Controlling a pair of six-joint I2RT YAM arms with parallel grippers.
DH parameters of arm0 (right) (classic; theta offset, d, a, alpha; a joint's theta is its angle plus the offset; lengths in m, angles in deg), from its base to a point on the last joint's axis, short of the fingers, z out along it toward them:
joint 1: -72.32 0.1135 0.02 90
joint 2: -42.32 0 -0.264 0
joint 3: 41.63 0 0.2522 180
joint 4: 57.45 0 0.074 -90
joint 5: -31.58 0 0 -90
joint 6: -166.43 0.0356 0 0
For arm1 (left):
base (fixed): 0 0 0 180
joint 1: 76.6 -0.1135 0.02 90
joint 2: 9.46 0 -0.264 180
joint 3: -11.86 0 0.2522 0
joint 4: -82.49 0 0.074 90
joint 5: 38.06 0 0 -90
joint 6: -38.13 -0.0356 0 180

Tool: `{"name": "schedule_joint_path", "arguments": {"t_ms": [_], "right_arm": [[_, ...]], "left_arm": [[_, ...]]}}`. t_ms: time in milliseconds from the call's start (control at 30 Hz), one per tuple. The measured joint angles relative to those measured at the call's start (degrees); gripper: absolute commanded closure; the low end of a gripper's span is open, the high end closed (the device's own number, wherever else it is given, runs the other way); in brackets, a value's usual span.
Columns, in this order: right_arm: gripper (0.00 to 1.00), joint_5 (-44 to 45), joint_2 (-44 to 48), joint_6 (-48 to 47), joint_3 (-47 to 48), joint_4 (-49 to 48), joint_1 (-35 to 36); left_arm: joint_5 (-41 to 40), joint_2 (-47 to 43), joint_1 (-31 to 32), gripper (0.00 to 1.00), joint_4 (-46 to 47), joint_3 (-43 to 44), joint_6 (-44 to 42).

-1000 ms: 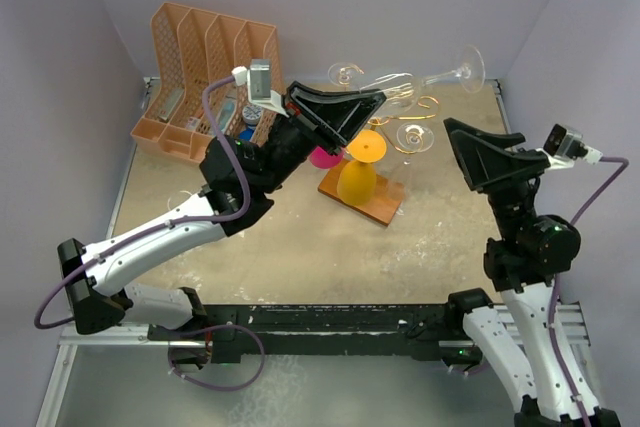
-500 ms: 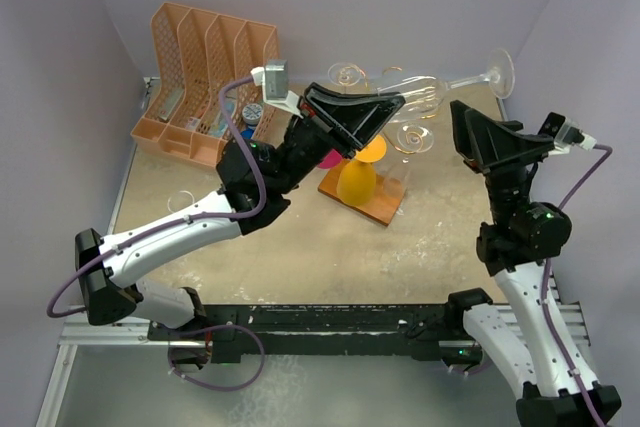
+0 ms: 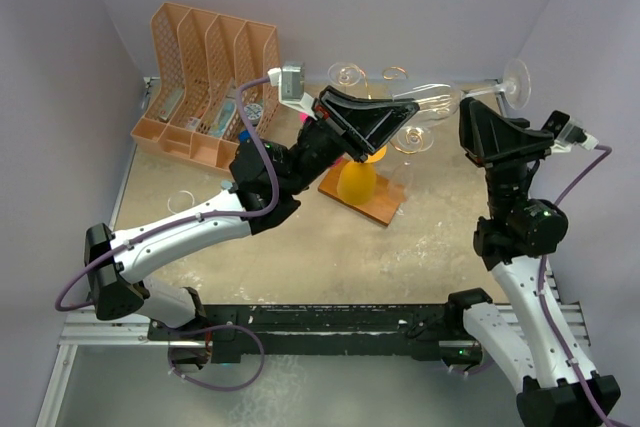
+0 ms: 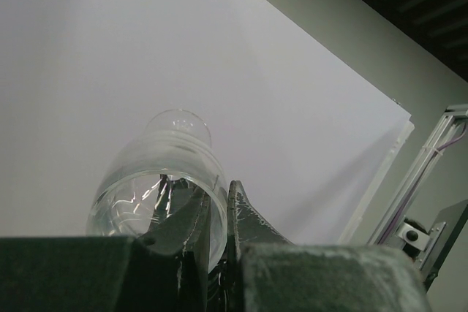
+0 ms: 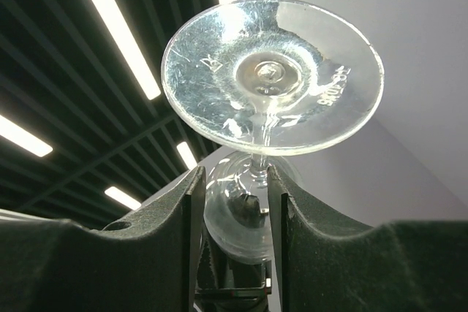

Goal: Place the wine glass upside down on the wine glass rack

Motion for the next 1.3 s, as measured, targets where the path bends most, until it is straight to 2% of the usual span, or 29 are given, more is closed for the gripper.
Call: {"name": "schedule_joint_path", "arguments": {"t_ms": [133,467,1000,1167,1300], "right_arm": [[0.63,0.83,-0.44,-0.02,0.00,-1.57,0.00],[0.58,1.05,-2.27,-0.26,0.00,-4.48,0.00],[0.66,0.81,-4.85,-0.63,1.29,-5.57,0.00],[0.72,0.79,-5.31,-0.28,1.70,-5.68,0.00],[0.91,0.74,-5.99,0.17,1.84,-6.51,0.00]], "left_arm": [[0.07,0.00,0.07,1.00,0.70,0.00,0.74],[0.13,0.00,0.31,1.00,0.94,0.00,1.77],[0.09,0.35,0.42,1.00,0.90,-0.07,3.34],[0.09,0.46,0.42,1.00,0.72,-0.13,3.74],[-0.26,0.48,0.42,1.00,0.61,-0.31,3.69]]}}
